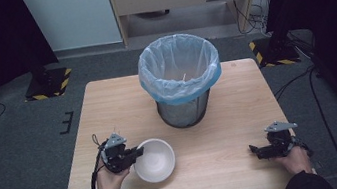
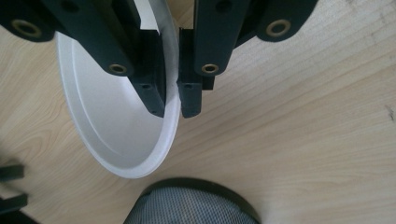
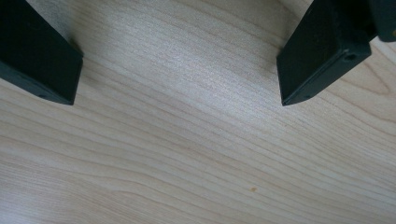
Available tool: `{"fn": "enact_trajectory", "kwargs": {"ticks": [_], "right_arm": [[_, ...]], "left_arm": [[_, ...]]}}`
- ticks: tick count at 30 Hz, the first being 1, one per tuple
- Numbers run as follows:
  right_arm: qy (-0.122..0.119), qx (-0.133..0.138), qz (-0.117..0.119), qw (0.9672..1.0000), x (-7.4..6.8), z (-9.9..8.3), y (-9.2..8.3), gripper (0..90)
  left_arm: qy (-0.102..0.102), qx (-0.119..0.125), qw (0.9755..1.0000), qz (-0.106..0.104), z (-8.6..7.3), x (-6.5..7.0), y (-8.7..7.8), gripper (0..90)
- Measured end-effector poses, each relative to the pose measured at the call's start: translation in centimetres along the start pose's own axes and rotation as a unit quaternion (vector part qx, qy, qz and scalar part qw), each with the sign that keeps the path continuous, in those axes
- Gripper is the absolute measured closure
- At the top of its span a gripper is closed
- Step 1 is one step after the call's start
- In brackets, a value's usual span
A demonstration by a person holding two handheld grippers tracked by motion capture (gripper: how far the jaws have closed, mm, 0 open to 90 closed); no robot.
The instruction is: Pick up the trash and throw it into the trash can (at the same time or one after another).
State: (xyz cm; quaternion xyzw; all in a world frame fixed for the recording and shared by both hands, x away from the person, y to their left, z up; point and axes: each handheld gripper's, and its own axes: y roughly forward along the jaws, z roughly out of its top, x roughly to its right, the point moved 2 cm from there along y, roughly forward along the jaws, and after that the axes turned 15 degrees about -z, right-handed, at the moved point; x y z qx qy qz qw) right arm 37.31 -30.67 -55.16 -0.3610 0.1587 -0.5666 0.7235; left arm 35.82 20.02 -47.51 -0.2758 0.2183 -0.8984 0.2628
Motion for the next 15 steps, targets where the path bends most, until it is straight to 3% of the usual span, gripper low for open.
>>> {"fn": "enact_trajectory", "kwargs": {"ticks": [6, 7, 15], "right_arm": [[-0.001, -0.001, 0.0, 1.0, 0.0, 0.0, 0.0, 0.4], [-0.001, -0.001, 0.0, 1.0, 0.0, 0.0, 0.0, 0.4], [-0.001, -0.001, 0.0, 1.0, 0.0, 0.0, 0.0, 0.4]], "left_arm": [[0.016, 0.026, 0.9995, 0.005, 0.8, 0.4, -1.2, 82.5], [0.02, 0.04, 0.999, 0.006, 1.1, 0.6, -1.8, 82.5], [0.022, 0.08, 0.9965, 0.012, 1.9, 0.7, -3.6, 82.4]]}}
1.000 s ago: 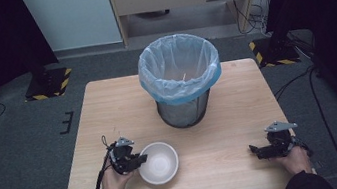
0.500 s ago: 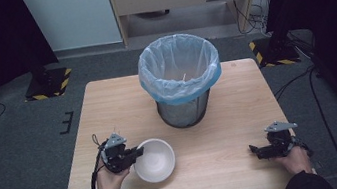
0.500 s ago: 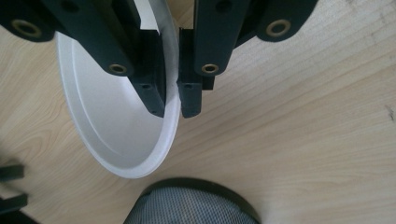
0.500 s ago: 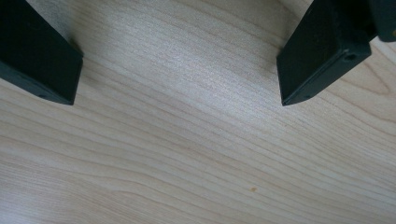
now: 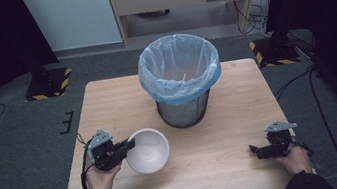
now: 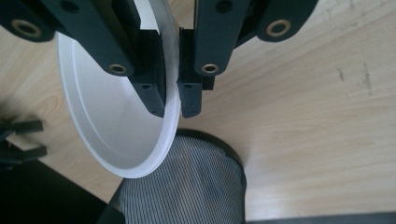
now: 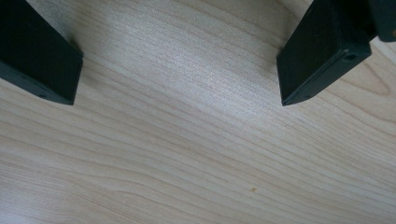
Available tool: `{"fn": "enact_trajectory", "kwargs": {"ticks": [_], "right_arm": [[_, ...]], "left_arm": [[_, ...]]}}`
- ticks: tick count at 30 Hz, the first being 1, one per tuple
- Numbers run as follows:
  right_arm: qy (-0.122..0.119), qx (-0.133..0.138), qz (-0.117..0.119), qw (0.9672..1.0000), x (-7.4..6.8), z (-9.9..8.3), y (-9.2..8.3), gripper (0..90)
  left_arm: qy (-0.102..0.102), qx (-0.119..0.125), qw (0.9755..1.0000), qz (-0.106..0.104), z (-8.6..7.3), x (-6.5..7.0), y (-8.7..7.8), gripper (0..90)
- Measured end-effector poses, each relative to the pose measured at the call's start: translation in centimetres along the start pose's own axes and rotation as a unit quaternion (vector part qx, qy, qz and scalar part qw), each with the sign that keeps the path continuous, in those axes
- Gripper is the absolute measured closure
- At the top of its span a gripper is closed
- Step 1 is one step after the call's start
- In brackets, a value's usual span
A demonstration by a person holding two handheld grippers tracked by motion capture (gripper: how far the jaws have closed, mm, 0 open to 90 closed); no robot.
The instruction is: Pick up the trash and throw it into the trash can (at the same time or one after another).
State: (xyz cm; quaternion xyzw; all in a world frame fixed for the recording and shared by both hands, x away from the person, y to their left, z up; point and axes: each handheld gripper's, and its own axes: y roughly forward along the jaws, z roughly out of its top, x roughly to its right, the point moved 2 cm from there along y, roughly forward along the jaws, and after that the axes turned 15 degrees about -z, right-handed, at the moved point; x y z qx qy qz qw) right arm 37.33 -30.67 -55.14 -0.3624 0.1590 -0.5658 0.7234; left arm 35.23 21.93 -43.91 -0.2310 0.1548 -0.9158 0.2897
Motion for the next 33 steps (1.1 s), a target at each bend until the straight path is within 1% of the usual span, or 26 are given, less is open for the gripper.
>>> {"fn": "enact_trajectory", "kwargs": {"ticks": [2, 3, 4, 7, 11, 13, 14, 16, 17, 19, 20, 25, 29, 30, 31, 33], "right_arm": [[0.0, 0.0, 0.0, 1.0, 0.0, 0.0, 0.0, 0.4], [0.0, 0.0, 0.0, 1.0, 0.0, 0.0, 0.0, 0.4], [-0.001, 0.0, 0.001, 1.0, 0.0, 0.0, 0.0, 0.4], [-0.002, 0.0, 0.003, 1.0, 0.0, 0.0, 0.0, 0.4], [-0.004, 0.002, 0.002, 1.0, 0.0, 0.0, 0.0, 0.4], [-0.004, 0.002, 0.003, 1.0, 0.0, 0.0, 0.0, 0.4], [-0.004, 0.002, 0.003, 1.0, 0.0, 0.0, 0.0, 0.4], [-0.004, 0.002, 0.003, 1.0, 0.0, 0.0, 0.0, 0.4], [-0.004, 0.002, 0.003, 1.0, 0.0, 0.0, 0.0, 0.4], [-0.004, 0.002, 0.003, 1.0, 0.0, 0.0, 0.1, 0.4], [-0.005, 0.002, 0.003, 1.0, 0.0, 0.0, 0.1, 0.4], [-0.005, 0.003, 0.003, 1.0, 0.0, 0.0, 0.1, 0.4], [-0.004, 0.003, 0.003, 1.0, 0.0, 0.0, 0.1, 0.4], [-0.004, 0.003, 0.003, 1.0, 0.0, 0.0, 0.1, 0.4], [-0.004, 0.003, 0.003, 1.0, 0.0, 0.0, 0.1, 0.4], [-0.004, 0.004, 0.003, 1.0, 0.0, 0.0, 0.1, 0.4]], "left_arm": [[0.003, 0.013, 0.9999, 0.002, 0.3, 0.1, -0.5, 82.4], [0.003, 0.013, 0.9999, 0.002, 0.3, 0.1, -0.5, 82.4], [0.005, 0.025, 0.9997, 0.005, 0.7, 0.1, -1.1, 82.4], [0.007, 0.041, 0.9991, 0.008, 1.1, 0.1, -2.0, 82.3], [0.011, 0.066, 0.9977, 0.014, 1.8, 0.0, -3.4, 82.2], [0.012, 0.07, 0.9974, 0.015, 2.0, 0.0, -3.7, 82.1], [0.012, 0.08, 0.9965, 0.019, 2.3, -0.1, -4.3, 81.9], [0.011, 0.088, 0.9958, 0.021, 2.5, -0.2, -4.9, 81.9], [0.014, 0.093, 0.9952, 0.026, 2.6, -0.2, -5.2, 81.9], [0.012, 0.097, 0.9949, 0.025, 2.7, -0.2, -5.4, 82.0], [0.016, 0.107, 0.9937, 0.03, 3.0, -0.3, -6.0, 82.0], [0.018, 0.128, 0.9912, 0.03, 3.8, -0.1, -7.3, 82.1], [0.023, 0.148, 0.9882, 0.03, 4.4, 0.3, -8.3, 82.1], [0.024, 0.152, 0.9876, 0.03, 4.5, 0.4, -8.5, 82.1], [0.024, 0.152, 0.9876, 0.03, 4.5, 0.4, -8.5, 82.1], [0.032, 0.163, 0.9857, 0.029, 5.2, 0.7, -9.1, 82.1]]}}
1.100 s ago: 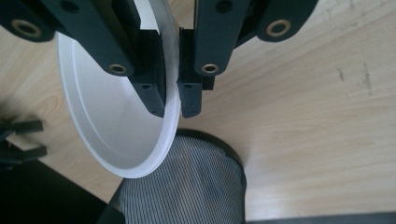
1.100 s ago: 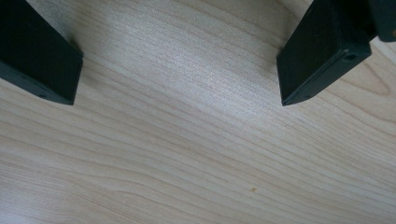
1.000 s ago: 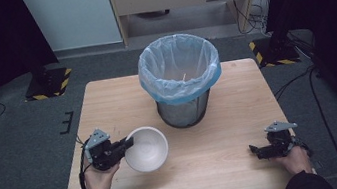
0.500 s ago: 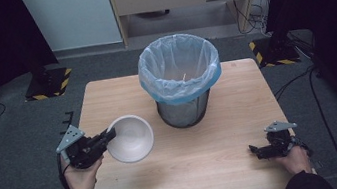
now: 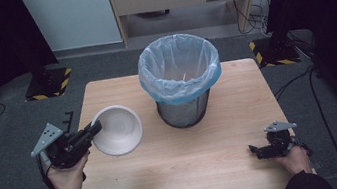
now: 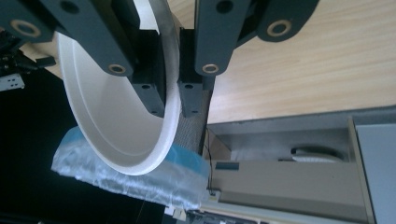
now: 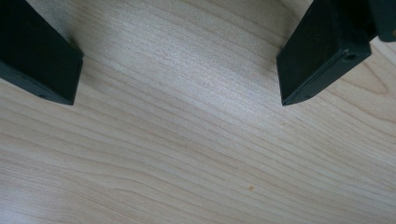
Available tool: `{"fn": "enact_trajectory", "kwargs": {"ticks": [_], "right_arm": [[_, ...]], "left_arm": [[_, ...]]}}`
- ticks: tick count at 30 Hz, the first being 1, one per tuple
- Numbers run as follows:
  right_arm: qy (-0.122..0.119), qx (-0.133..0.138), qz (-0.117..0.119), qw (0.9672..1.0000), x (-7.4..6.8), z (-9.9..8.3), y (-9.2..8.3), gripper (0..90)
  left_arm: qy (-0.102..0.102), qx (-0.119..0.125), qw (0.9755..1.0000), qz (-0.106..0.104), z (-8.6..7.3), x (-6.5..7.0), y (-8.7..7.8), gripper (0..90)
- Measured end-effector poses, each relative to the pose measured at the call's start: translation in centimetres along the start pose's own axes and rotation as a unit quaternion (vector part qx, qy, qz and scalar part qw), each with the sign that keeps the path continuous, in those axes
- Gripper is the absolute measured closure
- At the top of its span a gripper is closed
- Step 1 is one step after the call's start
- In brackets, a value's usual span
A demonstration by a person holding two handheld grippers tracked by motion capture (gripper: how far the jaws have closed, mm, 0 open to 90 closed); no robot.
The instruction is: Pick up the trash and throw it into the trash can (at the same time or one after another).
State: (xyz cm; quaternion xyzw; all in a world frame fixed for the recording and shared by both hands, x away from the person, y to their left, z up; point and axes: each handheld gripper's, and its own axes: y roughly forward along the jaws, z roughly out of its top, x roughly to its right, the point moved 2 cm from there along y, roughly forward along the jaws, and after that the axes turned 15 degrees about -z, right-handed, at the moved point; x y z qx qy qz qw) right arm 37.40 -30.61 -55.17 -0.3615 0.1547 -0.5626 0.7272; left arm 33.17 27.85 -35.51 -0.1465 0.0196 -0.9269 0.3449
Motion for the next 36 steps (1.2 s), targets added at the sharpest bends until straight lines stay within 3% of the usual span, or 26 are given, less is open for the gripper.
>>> {"fn": "enact_trajectory", "kwargs": {"ticks": [12, 21, 36], "right_arm": [[0.002, 0.003, 0.0, 1.0, 0.0, -0.1, 0.0, 0.3], [0.002, 0.005, 0.0, 1.0, 0.0, -0.1, 0.0, 0.4], [0.002, 0.005, 0.0, 1.0, 0.0, -0.1, 0.0, 0.3]], "left_arm": [[0.019, 0.039, 0.999, 0.0, 3.0, 0.4, -0.8, 82.1], [0.037, 0.053, 0.9979, -0.008, 5.7, 1.2, 0.2, 82.1], [0.055, 0.065, 0.9962, -0.016, 8.6, 2.1, 1.9, 82.2]]}}
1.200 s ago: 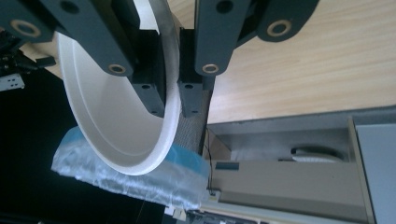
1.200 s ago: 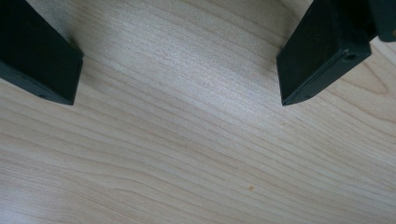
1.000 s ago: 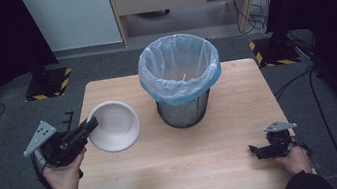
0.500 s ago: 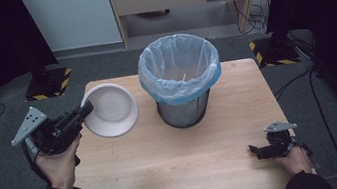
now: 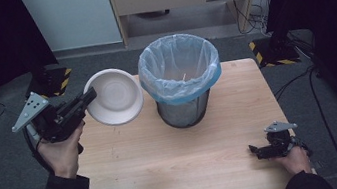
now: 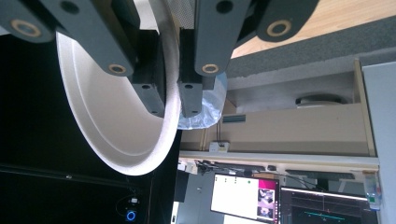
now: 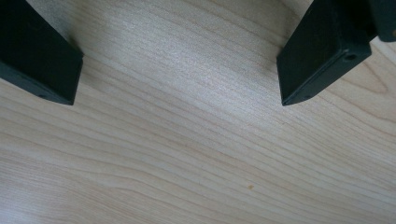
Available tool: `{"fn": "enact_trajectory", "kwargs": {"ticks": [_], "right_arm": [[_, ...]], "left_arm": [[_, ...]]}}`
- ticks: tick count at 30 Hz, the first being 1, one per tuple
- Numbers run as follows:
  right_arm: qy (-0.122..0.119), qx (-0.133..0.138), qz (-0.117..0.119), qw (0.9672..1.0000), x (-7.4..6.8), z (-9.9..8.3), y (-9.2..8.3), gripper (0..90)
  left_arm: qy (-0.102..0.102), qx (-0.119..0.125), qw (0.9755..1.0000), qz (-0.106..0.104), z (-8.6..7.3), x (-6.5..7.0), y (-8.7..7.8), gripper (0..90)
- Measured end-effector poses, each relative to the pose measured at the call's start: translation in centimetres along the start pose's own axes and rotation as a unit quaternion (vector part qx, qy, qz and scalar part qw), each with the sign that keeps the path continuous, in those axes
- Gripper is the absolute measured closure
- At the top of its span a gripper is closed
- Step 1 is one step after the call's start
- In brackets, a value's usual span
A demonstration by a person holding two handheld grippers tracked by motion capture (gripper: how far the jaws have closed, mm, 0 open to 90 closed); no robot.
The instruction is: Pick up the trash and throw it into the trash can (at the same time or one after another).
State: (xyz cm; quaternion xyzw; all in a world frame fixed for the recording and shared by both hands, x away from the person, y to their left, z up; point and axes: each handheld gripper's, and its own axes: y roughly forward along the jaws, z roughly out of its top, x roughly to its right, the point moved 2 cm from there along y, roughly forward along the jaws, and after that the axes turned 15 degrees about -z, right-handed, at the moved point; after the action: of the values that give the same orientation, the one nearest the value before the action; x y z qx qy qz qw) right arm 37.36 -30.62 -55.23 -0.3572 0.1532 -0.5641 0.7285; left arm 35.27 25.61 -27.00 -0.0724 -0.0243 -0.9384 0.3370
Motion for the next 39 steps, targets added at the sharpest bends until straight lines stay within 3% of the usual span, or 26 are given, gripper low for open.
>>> {"fn": "enact_trajectory", "kwargs": {"ticks": [21, 39], "right_arm": [[-0.002, -0.001, 0.001, 1.0, 0.0, 0.0, 0.0, 0.3], [-0.002, 0.0, 0.001, 1.0, 0.0, 0.0, 0.0, 0.4]], "left_arm": [[0.022, 0.011, 0.9997, -0.01, 3.5, 0.8, 3.5, 82.2], [0.029, 0.008, 0.9993, -0.023, 5.3, 1.4, 6.9, 82.2]]}}
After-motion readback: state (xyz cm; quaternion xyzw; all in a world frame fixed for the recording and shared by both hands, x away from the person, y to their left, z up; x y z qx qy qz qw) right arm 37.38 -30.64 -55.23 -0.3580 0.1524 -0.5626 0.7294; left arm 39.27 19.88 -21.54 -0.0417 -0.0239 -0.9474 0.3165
